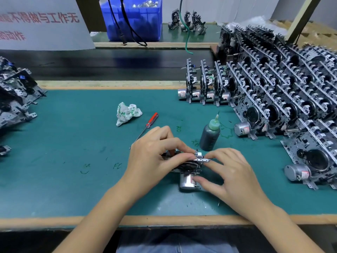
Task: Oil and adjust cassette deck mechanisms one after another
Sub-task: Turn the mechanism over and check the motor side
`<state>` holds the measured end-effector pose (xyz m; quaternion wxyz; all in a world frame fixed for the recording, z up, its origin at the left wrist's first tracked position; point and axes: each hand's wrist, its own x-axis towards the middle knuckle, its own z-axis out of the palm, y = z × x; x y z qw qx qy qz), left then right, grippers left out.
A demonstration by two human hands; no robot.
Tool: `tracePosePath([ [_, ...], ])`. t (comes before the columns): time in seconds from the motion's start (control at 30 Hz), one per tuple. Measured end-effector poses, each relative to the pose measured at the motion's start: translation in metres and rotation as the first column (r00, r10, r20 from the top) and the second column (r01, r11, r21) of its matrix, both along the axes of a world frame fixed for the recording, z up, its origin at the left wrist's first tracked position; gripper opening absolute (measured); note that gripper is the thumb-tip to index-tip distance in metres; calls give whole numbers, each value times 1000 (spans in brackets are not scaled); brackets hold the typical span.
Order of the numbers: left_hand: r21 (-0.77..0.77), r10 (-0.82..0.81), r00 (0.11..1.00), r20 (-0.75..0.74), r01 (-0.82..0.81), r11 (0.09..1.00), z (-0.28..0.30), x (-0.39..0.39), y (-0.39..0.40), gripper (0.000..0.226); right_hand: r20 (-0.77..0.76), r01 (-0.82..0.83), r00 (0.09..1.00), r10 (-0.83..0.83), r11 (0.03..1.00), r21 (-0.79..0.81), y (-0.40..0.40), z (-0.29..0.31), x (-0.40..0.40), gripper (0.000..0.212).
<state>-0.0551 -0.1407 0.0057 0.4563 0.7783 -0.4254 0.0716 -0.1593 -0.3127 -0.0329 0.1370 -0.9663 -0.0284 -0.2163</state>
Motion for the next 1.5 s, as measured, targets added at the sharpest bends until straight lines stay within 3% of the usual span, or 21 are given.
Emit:
tracePosePath([
  [0.07,3,-1,1000,10,1,1000,-1,2,-1,21,-70,8,998,-1,996,90,1,4,0,47],
  [0.17,-14,-50,999,20,51,999,-1,4,1,17,-128,38,992,12,926,377,1,15,-1,44],
  [0.23,-17,-117,993,19,118,993,1,6,4,14,-74,-1,996,50,837,548,6,21,2,35],
  [0.33,46,-184,983,28,182,982,9,16,9,12,8,-86,995,103,782,618,16,27,6,20],
  [0.47,129,-169,972,163,149,981,16,26,20,19,8,-106,992,128,780,617,26,31,10,20],
  [0.57,120,-31,924,381,-16,993,12,18,27,27,-60,-76,989,134,819,569,28,37,13,26],
  [0.67,-23,191,836,514,-209,978,-5,-4,37,17,-95,-86,989,114,961,261,30,48,18,36],
  [0.73,-49,262,847,463,-271,961,-19,-20,43,19,-98,-86,991,90,995,45,32,56,22,42],
  [0.83,131,274,930,246,-312,941,-34,-34,46,33,-113,-116,988,107,990,-83,35,63,29,37],
  [1.0,359,285,949,134,-314,879,-32,-40,30,50,-208,-181,964,165,982,-59,40,67,45,38],
  [1.17,557,424,901,97,-402,727,-32,-42,18,48,-295,-147,943,153,988,40,39,67,52,45],
  [1.37,472,377,925,-55,-309,826,-23,-28,18,30,-253,-117,957,145,986,121,40,73,56,48],
  [1.5,357,318,948,30,-307,882,7,-1,15,7,-131,-93,985,114,984,151,36,99,69,44],
])
